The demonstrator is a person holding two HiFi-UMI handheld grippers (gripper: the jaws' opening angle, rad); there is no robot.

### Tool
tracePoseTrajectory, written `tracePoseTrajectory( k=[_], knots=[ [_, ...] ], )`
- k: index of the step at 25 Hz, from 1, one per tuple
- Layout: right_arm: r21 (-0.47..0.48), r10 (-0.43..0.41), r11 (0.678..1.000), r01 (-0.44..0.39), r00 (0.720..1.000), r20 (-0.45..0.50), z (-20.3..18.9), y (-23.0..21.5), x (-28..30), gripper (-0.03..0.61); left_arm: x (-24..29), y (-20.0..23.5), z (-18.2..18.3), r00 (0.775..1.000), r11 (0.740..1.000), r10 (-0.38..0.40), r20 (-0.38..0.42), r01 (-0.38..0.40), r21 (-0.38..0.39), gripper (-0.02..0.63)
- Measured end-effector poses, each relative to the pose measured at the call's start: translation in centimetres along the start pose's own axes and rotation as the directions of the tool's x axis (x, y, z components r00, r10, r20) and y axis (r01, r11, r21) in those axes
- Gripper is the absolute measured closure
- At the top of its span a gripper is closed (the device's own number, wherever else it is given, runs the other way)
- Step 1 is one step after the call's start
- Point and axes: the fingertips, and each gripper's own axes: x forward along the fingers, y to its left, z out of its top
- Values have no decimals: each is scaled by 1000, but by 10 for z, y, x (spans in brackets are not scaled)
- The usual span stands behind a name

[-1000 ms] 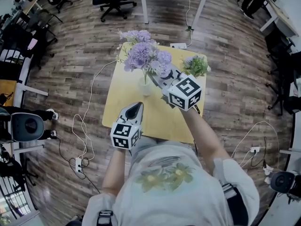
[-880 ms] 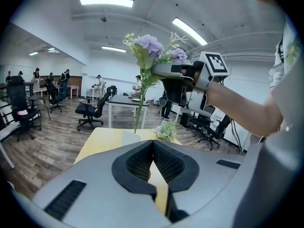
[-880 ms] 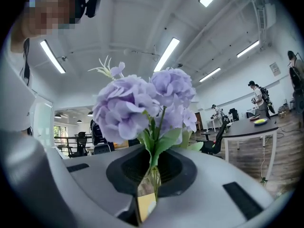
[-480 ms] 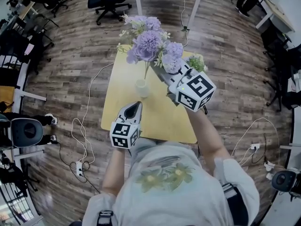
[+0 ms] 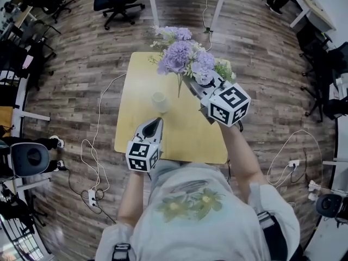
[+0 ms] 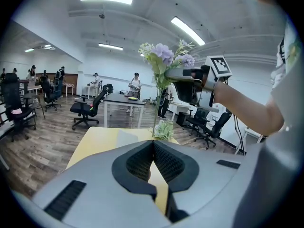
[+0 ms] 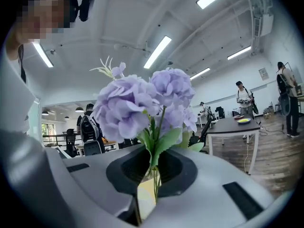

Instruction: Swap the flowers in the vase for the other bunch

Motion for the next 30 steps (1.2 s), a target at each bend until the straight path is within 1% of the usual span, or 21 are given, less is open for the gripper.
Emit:
tracePoseTrajectory(
  k=[6,10,15,18,22,24,30],
  knots=[
    [55,4,998,2,992,-122,-50,-15,-7,525,7,-2,-6,1000,1000,-9,-17,9,-3,595],
    [93,4,996,16,976,-217,-85,-24,-10,525,11,-2,-11,999,1000,-15,-30,15,-12,595],
    [144,8,989,38,951,-308,-128,-40,-12,525,22,-4,-18,999,1000,-25,-49,24,-19,595],
    [191,28,980,48,926,-377,-161,-47,-9,523,28,-5,-22,998,999,-32,-60,30,-26,595],
    [241,59,968,66,876,-478,-213,-62,-2,525,42,-6,-29,996,999,-42,-83,39,-36,595],
    [259,64,962,83,856,-512,-236,-71,1,525,48,-6,-34,994,998,-48,-97,44,-43,595],
    [296,66,946,130,819,-569,-289,-93,14,523,64,1,-45,990,997,-54,-127,46,-65,595]
  ],
)
